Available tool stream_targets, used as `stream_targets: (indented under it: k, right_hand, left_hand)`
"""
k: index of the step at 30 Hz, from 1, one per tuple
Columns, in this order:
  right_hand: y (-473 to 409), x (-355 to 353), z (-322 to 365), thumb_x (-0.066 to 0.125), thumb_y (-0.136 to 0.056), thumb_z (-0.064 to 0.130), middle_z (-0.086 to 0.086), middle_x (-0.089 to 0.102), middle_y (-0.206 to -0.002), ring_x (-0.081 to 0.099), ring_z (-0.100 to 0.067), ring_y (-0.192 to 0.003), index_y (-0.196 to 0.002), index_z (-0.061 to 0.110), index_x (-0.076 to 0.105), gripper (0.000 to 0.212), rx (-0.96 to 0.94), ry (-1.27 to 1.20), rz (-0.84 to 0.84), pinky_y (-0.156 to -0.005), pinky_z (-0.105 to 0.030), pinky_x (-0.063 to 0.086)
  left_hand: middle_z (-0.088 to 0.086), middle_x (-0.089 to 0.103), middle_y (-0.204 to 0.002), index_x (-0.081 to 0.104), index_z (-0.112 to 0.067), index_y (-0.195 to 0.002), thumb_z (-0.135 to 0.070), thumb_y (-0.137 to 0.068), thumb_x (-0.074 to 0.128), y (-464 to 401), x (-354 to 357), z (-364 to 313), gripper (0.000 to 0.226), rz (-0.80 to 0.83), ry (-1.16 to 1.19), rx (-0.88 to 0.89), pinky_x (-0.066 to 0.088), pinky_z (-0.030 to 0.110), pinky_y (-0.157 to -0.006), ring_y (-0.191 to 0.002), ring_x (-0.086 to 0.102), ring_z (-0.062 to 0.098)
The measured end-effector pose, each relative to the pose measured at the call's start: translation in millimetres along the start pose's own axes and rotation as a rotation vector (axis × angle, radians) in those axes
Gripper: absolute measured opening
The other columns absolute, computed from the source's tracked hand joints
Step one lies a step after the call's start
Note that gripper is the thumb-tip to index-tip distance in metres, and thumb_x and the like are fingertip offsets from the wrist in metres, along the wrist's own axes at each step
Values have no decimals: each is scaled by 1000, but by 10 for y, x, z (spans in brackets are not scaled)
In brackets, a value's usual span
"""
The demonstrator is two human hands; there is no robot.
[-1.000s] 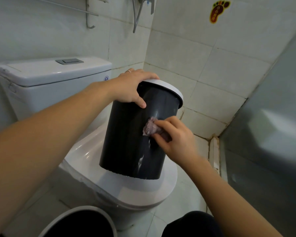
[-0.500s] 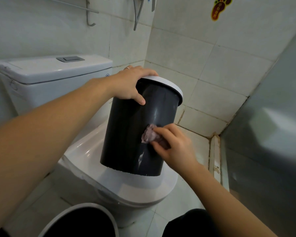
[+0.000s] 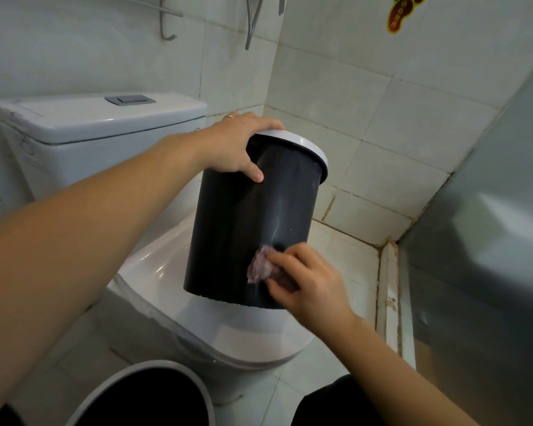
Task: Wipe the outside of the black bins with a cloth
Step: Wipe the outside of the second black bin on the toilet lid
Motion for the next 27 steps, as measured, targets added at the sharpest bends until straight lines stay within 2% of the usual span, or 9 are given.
stream_targets:
  k: [5, 10, 15, 18, 20, 24, 27]
  right_hand:
    - [66, 0, 32, 71, -84, 26, -3, 63, -88, 59, -19, -72, -106, 16, 74, 25, -104, 37, 67, -55, -32, 51]
    - [-165, -47, -93, 74, -85, 25, -5, 63, -92, 59, -20, -76, -110, 14, 72, 27, 102, 56, -14, -56, -36, 53]
    - [111, 11, 43, 70, -85, 26, -3, 61, -89, 57, -17, -72, -108, 18, 74, 25, -99, 15, 83, -55, -28, 49]
    - [140, -7, 36, 70, -85, 26, -4, 63, -88, 58, -18, -71, -104, 16, 75, 22, -192, 48, 129, -56, -29, 49]
    - [46, -35, -24, 70, -86, 26, -5, 64, -89, 59, -20, -73, -105, 15, 74, 23, -156, 62, 102, -57, -31, 51]
    - [-150, -87, -150, 74, -84, 23, -6, 64, -93, 61, -22, -78, -109, 13, 73, 27, 96, 33, 11, -57, -39, 54]
    - [-52, -46, -71, 73, -84, 24, -5, 63, -93, 60, -20, -77, -110, 14, 73, 28, 23, 0, 38, -56, -35, 53]
  left_hand:
    - [-5, 44, -142, 37, -46, -144, -29, -67, 89, -2, 0, -7, 95, 6, 1, -9, 32, 50, -112, -135, 31, 26]
    - [-3, 43, -145, 36, -43, -146, -29, -67, 88, -3, 8, -33, 96, -4, -24, -9, 31, 52, -114, -137, 30, 27]
    - [-4, 43, -144, 37, -43, -145, -29, -67, 89, 2, 0, -37, 95, 6, -19, -9, 31, 50, -113, -136, 30, 26]
    - [-4, 43, -145, 35, -44, -145, -30, -68, 88, 7, 8, -50, 95, 9, -16, -6, 31, 52, -113, -137, 29, 26]
    - [-4, 43, -145, 35, -44, -146, -31, -68, 88, 2, 16, -64, 96, 8, -24, -5, 31, 52, -113, -137, 29, 26]
    - [-3, 43, -145, 35, -44, -145, -31, -67, 89, 8, 11, -57, 96, 2, -33, -2, 31, 52, -113, -136, 30, 27]
    - [-4, 44, -143, 37, -44, -143, -28, -66, 89, 15, -2, -37, 94, 6, -15, -3, 32, 50, -113, -135, 31, 25]
Point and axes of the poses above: each hand's wrist, its own y-axis away from the middle knuckle, its own x-axis out of the palm, z = x × y, the point moved 3 cm from there along -y, towards the middle knuckle
